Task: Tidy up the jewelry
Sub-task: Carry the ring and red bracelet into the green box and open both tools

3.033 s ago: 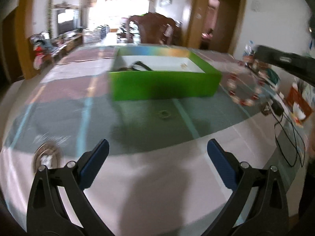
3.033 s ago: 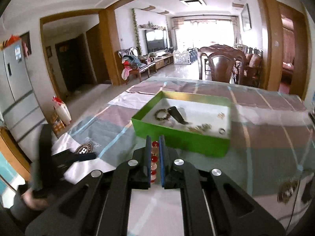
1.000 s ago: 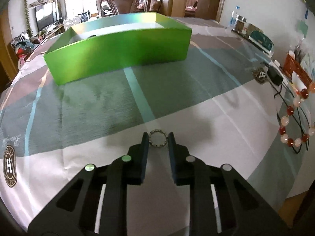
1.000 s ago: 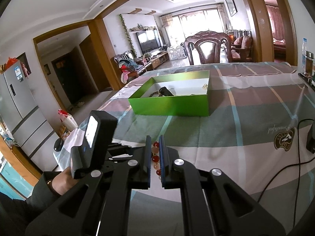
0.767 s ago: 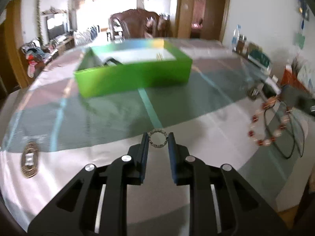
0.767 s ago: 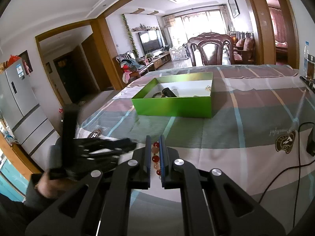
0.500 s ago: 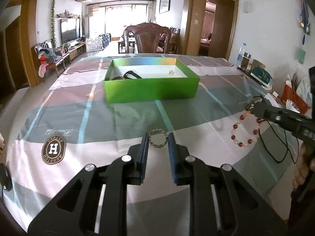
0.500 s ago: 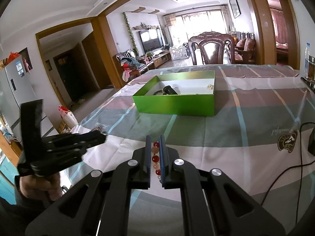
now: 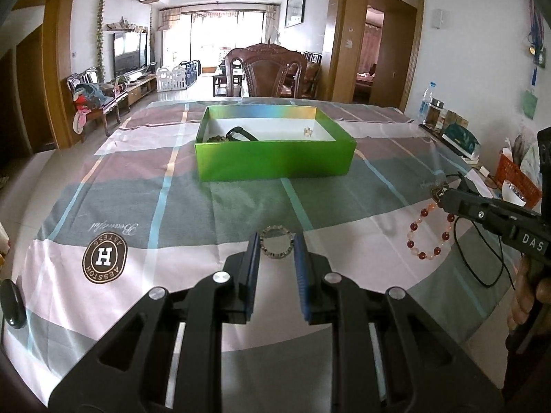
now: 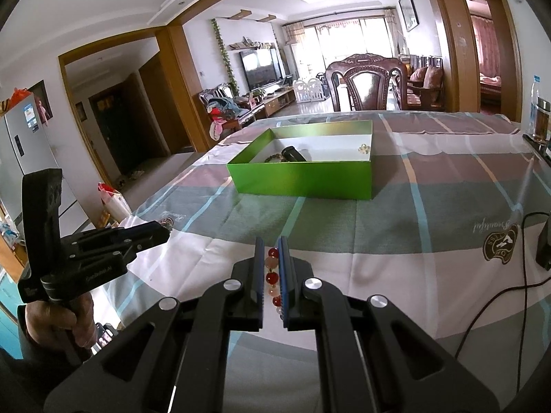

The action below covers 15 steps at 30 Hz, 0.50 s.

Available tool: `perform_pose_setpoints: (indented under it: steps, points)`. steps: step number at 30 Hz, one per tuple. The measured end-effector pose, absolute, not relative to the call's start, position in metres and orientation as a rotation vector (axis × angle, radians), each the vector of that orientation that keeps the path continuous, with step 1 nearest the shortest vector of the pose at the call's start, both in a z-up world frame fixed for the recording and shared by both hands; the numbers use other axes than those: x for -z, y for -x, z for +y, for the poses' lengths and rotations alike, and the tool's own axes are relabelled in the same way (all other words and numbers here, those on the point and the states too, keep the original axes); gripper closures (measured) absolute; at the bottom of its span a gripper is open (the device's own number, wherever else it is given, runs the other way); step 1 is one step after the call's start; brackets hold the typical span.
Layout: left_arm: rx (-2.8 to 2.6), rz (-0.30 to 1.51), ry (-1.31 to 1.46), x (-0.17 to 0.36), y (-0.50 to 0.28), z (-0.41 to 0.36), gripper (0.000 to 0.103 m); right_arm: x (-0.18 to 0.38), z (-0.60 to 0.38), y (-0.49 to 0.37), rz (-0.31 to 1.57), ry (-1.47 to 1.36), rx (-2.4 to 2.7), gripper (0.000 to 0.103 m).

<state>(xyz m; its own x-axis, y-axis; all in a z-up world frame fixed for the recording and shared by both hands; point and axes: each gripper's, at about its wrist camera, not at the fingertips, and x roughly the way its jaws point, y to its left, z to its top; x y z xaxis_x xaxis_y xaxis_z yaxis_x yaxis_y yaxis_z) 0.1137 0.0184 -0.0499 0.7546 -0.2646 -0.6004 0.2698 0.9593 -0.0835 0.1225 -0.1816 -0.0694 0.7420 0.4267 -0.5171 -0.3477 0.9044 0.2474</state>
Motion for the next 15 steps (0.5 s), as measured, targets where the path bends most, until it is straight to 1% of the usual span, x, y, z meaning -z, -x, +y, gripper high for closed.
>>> perform_pose_setpoints:
  steps: [15]
  points:
    - [0.302, 0.666, -0.003, 0.0504, -0.1167, 0.0184, 0.083, 0.0685, -0.1839, -0.1219, 0.606, -0.141, -0.422, 0.095]
